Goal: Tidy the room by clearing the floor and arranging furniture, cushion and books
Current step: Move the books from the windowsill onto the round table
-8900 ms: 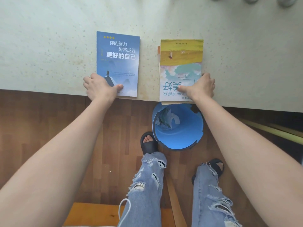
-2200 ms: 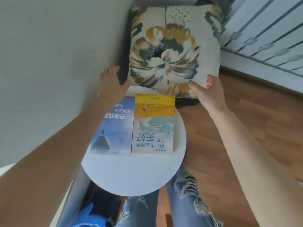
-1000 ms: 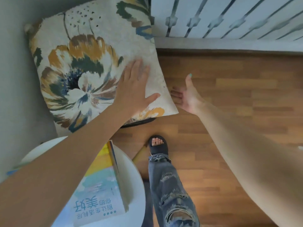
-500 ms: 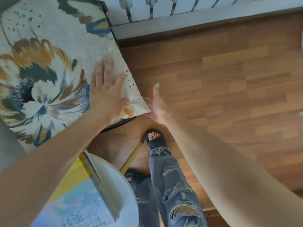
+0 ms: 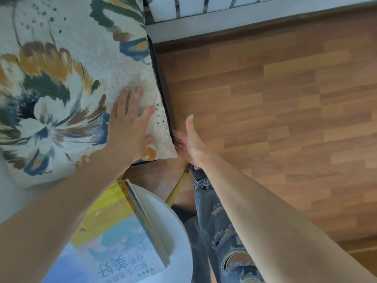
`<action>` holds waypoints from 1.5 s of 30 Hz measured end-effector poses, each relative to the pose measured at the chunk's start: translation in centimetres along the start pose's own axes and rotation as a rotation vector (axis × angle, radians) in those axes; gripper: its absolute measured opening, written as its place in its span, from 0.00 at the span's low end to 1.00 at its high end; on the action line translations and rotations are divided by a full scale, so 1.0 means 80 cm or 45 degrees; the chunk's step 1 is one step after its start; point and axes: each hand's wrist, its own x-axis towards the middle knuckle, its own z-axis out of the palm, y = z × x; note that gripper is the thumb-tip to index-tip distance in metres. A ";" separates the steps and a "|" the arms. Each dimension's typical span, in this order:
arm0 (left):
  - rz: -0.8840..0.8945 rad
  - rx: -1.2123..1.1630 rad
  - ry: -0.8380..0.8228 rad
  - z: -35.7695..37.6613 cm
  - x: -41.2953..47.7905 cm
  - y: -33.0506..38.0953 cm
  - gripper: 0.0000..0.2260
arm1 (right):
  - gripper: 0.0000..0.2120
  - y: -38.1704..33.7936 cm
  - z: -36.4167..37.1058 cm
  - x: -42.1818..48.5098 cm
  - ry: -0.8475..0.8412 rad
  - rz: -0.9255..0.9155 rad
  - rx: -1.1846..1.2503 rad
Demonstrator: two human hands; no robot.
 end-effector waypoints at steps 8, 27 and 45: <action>-0.078 -0.075 -0.040 -0.010 -0.003 0.018 0.32 | 0.51 -0.001 0.021 -0.009 0.244 -0.040 -0.287; -0.517 -0.982 0.095 -0.092 -0.202 -0.044 0.19 | 0.21 -0.060 0.134 -0.221 0.376 -0.585 -1.739; -1.083 -1.063 0.519 0.001 -0.474 -0.045 0.19 | 0.28 0.116 0.119 -0.261 0.321 -0.681 -1.599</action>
